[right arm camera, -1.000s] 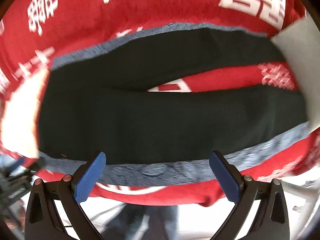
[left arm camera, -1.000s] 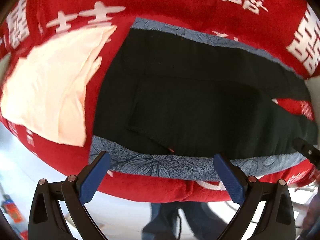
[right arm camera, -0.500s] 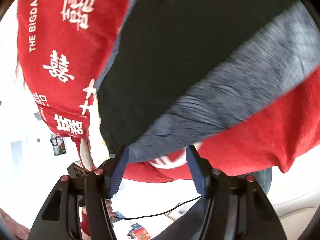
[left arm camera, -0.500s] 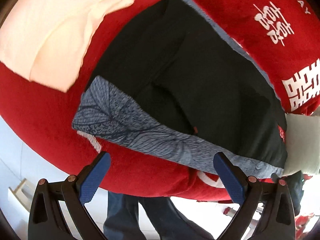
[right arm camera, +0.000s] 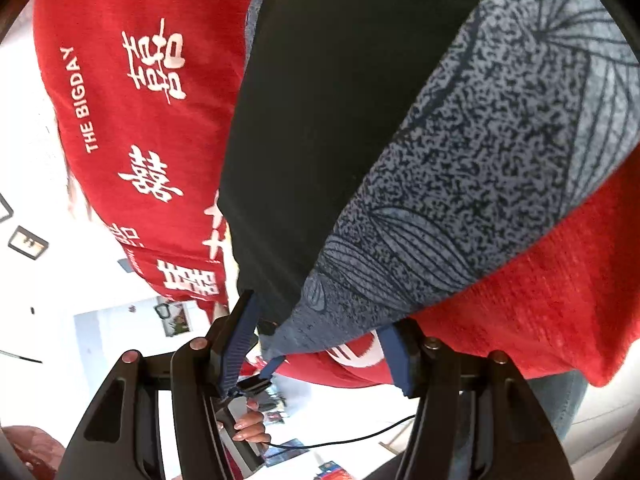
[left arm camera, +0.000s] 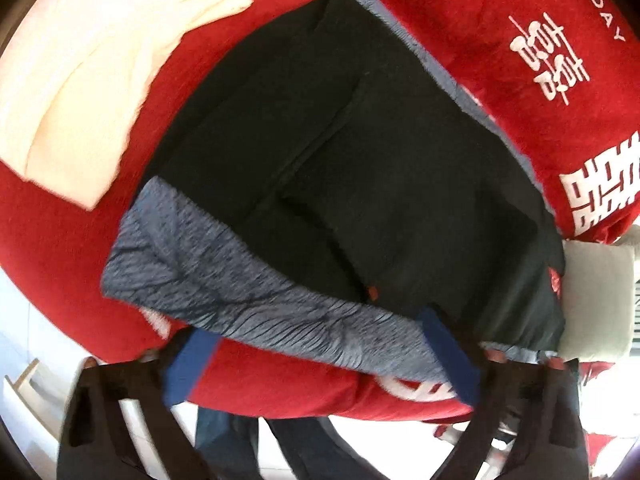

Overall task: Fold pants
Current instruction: 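Lower both tools onto the patterned trim edge of the black trousers, then close both tools on the patterned trim edge and lift it, then fold the held trim edge over the trousers and open both tools, then grasp the folded trousers' trim edge with both tools and lift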

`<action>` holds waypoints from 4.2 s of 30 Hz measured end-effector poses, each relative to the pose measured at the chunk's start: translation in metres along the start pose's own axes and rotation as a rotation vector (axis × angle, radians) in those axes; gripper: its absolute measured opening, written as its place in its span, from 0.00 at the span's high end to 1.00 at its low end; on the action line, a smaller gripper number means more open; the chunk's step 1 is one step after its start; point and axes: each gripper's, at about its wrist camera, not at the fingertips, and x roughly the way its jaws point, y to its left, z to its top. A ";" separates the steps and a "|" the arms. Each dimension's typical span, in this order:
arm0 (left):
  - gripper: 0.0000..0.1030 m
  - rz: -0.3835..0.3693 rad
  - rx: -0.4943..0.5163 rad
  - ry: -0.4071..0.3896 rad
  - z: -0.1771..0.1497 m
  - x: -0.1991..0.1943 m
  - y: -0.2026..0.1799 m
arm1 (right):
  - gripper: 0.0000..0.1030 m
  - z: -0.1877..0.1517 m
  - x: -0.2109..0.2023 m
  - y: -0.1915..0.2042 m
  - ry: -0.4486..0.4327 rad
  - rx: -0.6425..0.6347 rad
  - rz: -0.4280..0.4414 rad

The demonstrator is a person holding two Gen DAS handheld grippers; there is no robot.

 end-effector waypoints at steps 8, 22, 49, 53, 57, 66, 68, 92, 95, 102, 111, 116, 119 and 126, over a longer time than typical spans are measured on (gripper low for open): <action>0.83 0.000 -0.044 0.022 0.013 -0.013 0.018 | 0.93 -0.004 -0.003 0.005 -0.043 0.106 -0.076; 0.83 -0.054 0.075 -0.141 0.105 -0.085 -0.061 | 0.93 0.072 -0.002 0.158 -0.038 -0.187 -0.142; 0.29 0.332 0.298 -0.189 0.203 0.047 -0.160 | 0.61 0.225 0.156 0.222 0.203 -0.619 -0.535; 0.29 0.365 0.376 -0.155 0.201 0.095 -0.184 | 0.78 0.210 0.199 0.205 0.245 -0.800 -0.724; 0.29 0.409 0.360 -0.209 0.228 0.120 -0.197 | 0.86 0.226 0.220 0.200 0.164 -0.869 -0.774; 0.29 0.390 0.340 -0.193 0.241 0.100 -0.213 | 0.68 0.249 0.213 0.216 0.140 -0.738 -0.661; 0.23 0.378 0.365 -0.176 0.221 0.086 -0.219 | 0.44 0.240 0.193 0.221 0.126 -0.758 -0.648; 0.23 0.187 0.570 -0.004 -0.007 0.034 -0.267 | 0.38 0.102 -0.078 0.085 -0.155 -0.399 -0.844; 0.07 0.161 0.567 -0.024 -0.017 0.033 -0.262 | 0.37 0.084 -0.094 0.067 -0.175 -0.376 -0.860; 0.02 0.143 0.575 -0.067 -0.043 0.014 -0.254 | 0.37 0.074 -0.127 0.024 -0.262 -0.240 -0.786; 0.02 0.172 0.598 -0.031 -0.065 0.027 -0.263 | 0.38 0.082 -0.156 -0.011 -0.275 -0.134 -0.647; 0.02 0.194 0.619 0.011 -0.072 0.055 -0.290 | 0.57 0.094 -0.154 -0.020 -0.230 -0.142 -0.522; 0.02 0.212 0.634 0.028 -0.073 0.070 -0.311 | 0.95 0.106 -0.152 -0.022 -0.170 -0.133 -0.495; 0.02 0.233 0.637 0.015 -0.059 0.079 -0.357 | 0.97 0.153 -0.188 0.042 -0.131 -0.244 -0.409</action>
